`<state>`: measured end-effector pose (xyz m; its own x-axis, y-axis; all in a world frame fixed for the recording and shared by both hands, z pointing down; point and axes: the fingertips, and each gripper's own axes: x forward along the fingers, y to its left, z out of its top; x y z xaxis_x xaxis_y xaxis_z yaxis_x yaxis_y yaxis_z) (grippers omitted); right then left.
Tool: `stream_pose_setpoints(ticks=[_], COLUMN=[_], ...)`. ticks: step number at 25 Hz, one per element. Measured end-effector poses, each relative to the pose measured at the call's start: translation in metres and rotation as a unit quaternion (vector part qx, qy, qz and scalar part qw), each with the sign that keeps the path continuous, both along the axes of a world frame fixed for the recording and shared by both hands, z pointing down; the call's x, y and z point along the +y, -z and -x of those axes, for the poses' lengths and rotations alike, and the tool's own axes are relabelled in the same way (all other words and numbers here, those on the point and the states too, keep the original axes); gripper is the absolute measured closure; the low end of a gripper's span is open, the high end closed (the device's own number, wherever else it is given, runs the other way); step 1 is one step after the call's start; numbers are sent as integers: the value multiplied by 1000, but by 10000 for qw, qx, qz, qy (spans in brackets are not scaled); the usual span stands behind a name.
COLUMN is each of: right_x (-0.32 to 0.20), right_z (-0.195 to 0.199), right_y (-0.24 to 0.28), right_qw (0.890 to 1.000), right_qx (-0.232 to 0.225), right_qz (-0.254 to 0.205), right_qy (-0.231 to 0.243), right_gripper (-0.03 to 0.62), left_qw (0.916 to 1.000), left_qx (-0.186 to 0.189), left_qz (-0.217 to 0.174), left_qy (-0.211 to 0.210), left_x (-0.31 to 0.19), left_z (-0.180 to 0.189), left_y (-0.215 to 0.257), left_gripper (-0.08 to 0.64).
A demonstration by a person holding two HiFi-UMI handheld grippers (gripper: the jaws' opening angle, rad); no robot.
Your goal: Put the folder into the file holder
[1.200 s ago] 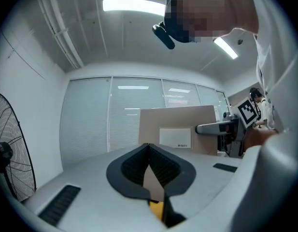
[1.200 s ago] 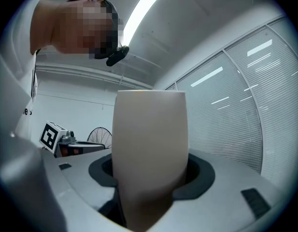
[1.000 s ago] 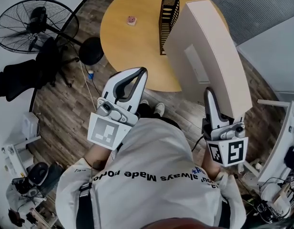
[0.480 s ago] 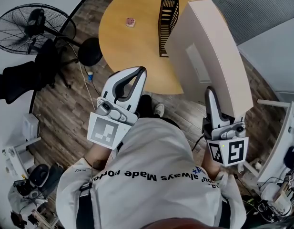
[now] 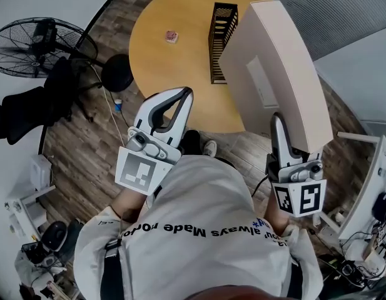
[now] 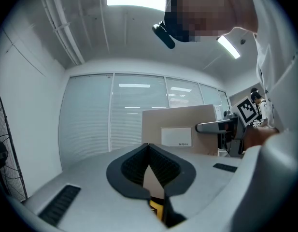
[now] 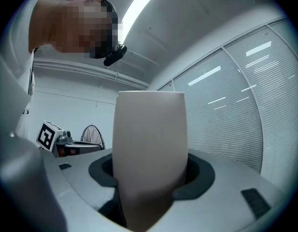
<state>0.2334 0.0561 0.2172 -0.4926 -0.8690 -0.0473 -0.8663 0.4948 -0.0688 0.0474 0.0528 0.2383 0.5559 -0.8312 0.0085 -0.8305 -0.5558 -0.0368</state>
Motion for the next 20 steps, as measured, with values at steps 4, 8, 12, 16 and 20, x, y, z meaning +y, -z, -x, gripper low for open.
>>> stream_pose_setpoints(ticks=[4, 8, 12, 16, 20], right_x=[-20, -40, -61, -79, -97], right_z=[5, 10, 17, 27, 38], right_y=[1, -1, -4, -6, -8], right_qw=[10000, 9998, 9996, 9993, 9988], right_qx=[30, 79, 115, 141, 184], right_qz=[9, 57, 110, 155, 188], right_qy=[-78, -144, -224, -304, -410], right_gripper=[302, 302, 302, 302, 302], left_qw=[9999, 9998, 9998, 9997, 9995], left_qx=[80, 135, 61, 52, 76], left_qz=[33, 62, 85, 105, 118], left_qy=[-58, -115, -166, -225, -295], left_x=[-18, -37, -64, -85, -104], left_z=[9, 16, 18, 25, 38], left_y=[-10, -17, -5, 0, -2], left_gripper=[535, 535, 535, 535, 535])
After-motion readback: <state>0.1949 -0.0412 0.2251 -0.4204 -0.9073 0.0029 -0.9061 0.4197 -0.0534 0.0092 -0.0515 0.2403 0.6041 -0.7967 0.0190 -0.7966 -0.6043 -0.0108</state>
